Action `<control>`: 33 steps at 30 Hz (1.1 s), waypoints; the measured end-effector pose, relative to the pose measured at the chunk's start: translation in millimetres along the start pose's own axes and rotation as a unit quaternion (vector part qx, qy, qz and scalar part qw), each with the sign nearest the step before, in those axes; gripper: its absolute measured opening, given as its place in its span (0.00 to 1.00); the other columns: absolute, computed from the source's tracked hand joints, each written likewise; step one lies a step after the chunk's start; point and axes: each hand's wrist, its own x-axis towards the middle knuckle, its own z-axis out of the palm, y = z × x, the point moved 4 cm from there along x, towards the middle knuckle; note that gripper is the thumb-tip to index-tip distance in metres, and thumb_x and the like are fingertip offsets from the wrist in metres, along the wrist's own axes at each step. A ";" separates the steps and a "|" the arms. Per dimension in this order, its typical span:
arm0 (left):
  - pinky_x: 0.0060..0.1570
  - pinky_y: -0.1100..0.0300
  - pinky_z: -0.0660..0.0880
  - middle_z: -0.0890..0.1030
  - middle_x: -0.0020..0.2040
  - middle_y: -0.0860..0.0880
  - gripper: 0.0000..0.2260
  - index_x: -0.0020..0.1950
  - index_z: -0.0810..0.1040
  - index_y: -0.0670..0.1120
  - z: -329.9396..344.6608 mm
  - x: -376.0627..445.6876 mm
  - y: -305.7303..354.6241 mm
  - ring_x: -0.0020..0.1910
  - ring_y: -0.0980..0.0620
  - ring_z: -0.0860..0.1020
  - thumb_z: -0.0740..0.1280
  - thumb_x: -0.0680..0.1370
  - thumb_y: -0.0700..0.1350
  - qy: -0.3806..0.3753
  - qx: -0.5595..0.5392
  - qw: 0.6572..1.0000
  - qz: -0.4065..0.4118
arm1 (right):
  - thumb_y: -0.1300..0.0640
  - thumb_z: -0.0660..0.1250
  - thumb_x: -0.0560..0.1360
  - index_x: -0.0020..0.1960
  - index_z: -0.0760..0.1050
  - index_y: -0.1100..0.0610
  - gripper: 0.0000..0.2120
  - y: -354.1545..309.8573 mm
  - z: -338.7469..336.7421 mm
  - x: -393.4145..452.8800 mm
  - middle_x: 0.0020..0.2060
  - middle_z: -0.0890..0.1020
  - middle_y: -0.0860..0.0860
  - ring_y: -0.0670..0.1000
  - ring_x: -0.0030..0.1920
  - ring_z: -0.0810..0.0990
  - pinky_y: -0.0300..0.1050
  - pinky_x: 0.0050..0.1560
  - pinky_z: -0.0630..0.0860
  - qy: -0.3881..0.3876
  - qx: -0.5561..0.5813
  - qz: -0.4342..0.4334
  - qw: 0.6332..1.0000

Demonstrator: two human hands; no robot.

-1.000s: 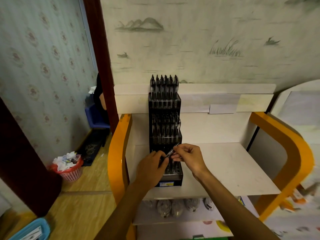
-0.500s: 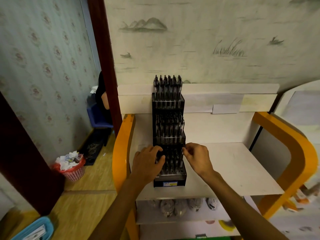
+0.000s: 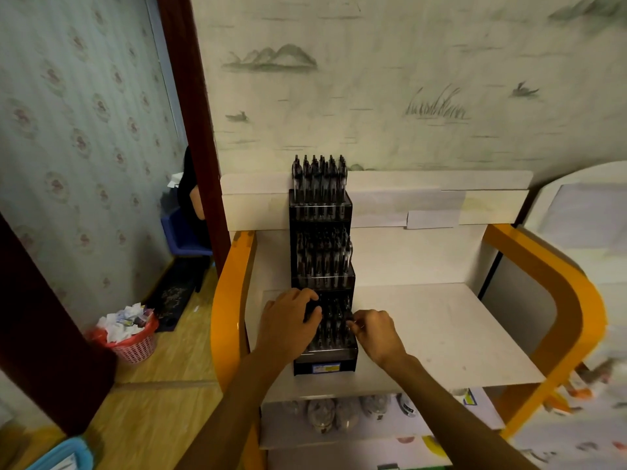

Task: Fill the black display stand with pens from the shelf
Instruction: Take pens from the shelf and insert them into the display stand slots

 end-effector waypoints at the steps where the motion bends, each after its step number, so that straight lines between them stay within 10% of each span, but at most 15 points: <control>1: 0.58 0.58 0.68 0.78 0.57 0.55 0.11 0.62 0.74 0.55 1.4 1.6 3.0 0.57 0.55 0.75 0.61 0.82 0.54 -0.002 0.000 1.000 0.003 | 0.52 0.66 0.80 0.50 0.82 0.58 0.11 1.0 -0.9 -0.5 0.41 0.85 0.55 0.54 0.42 0.82 0.39 0.40 0.70 -0.005 -0.001 0.002 1.000; 10: 0.62 0.52 0.71 0.78 0.60 0.54 0.12 0.63 0.76 0.54 26.1 17.0 75.9 0.58 0.54 0.75 0.61 0.82 0.54 -0.027 -0.040 0.998 0.043 | 0.46 0.66 0.78 0.67 0.76 0.50 0.18 39.8 -64.6 -27.3 0.61 0.81 0.48 0.50 0.57 0.81 0.42 0.56 0.77 0.028 -0.037 0.008 0.999; 33: 0.57 0.55 0.75 0.79 0.60 0.54 0.14 0.65 0.77 0.54 223.2 17.3 454.9 0.56 0.52 0.78 0.63 0.80 0.55 -0.112 -0.118 0.957 0.241 | 0.50 0.65 0.79 0.65 0.77 0.49 0.15 349.5 -314.9 -202.2 0.59 0.81 0.49 0.50 0.55 0.80 0.45 0.51 0.75 0.173 -0.066 0.150 0.971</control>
